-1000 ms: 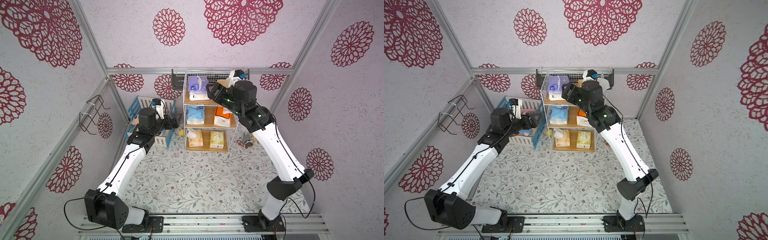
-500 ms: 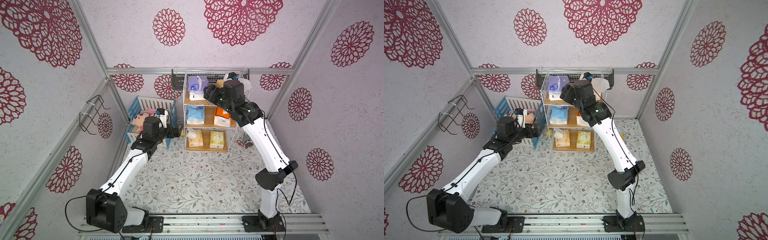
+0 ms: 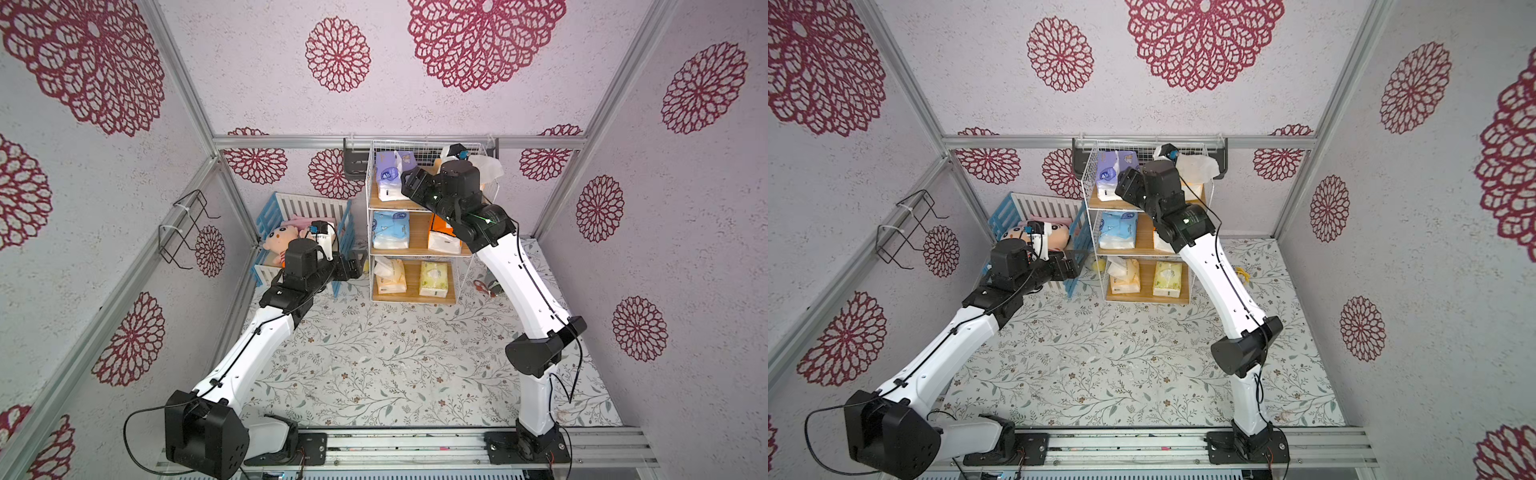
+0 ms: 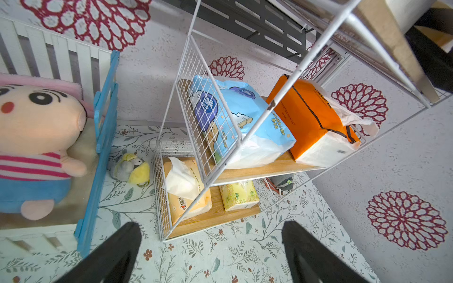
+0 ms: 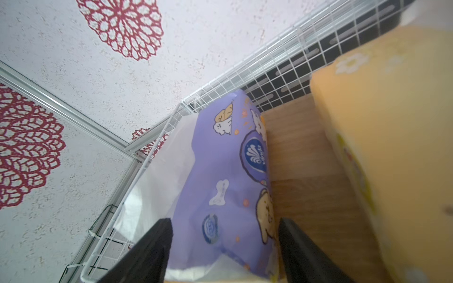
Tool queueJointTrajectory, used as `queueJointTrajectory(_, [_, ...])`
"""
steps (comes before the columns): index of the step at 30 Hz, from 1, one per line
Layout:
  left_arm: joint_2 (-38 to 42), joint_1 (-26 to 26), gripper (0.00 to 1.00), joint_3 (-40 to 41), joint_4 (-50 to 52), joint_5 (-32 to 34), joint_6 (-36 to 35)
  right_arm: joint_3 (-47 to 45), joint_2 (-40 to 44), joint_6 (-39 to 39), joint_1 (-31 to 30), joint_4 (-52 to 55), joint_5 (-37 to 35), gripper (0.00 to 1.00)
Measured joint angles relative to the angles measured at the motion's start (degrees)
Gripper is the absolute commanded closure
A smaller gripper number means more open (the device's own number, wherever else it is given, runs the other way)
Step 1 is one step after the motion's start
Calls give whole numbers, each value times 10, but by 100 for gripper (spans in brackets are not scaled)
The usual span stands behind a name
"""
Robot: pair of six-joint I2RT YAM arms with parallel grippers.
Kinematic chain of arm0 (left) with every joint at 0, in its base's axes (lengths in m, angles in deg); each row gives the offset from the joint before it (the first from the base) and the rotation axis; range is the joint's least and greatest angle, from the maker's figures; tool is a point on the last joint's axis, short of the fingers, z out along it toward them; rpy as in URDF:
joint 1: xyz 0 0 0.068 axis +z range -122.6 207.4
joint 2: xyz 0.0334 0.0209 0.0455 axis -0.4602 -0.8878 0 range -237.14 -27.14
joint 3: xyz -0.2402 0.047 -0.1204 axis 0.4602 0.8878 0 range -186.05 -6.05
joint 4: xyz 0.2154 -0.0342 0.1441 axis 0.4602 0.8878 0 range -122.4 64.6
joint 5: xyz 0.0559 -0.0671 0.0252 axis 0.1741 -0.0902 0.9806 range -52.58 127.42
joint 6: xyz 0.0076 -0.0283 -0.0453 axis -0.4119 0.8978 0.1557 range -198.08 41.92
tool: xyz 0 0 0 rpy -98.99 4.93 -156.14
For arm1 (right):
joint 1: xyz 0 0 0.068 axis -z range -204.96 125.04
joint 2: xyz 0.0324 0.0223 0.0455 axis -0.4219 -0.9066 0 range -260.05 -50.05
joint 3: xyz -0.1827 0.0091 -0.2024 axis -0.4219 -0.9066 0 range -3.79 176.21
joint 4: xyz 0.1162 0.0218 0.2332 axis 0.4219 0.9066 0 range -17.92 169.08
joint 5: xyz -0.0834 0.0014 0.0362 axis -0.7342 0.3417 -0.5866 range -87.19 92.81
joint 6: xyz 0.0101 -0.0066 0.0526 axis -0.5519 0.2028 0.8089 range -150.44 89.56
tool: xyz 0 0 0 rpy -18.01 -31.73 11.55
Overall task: Remove the tissue boxes from the shelf
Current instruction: Pick up a box of tissues from the shelf.
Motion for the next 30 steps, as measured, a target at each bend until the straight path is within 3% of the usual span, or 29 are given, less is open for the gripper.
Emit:
queueJointTrajectory(5, [13,-5,3,0,2,11,9,0,-7,-5,0,-10,5,46])
queueJointTrajectory(10, [29,-12,3,0,3,20,15,0,-8,-14,0,-10,14,69])
queueJointTrajectory(13, [33,-18,3,0,7,27,20,0,-8,-20,0,-10,19,76])
queueJointTrajectory(18, [36,-33,3,-2,22,41,28,0,-5,-30,0,-11,31,80])
queueJointTrajectory(21, [42,-44,3,-7,35,54,32,0,1,-38,0,-10,36,88])
queueJointTrajectory(30, [108,-57,3,-29,72,108,51,-59,94,-44,0,-11,68,89])
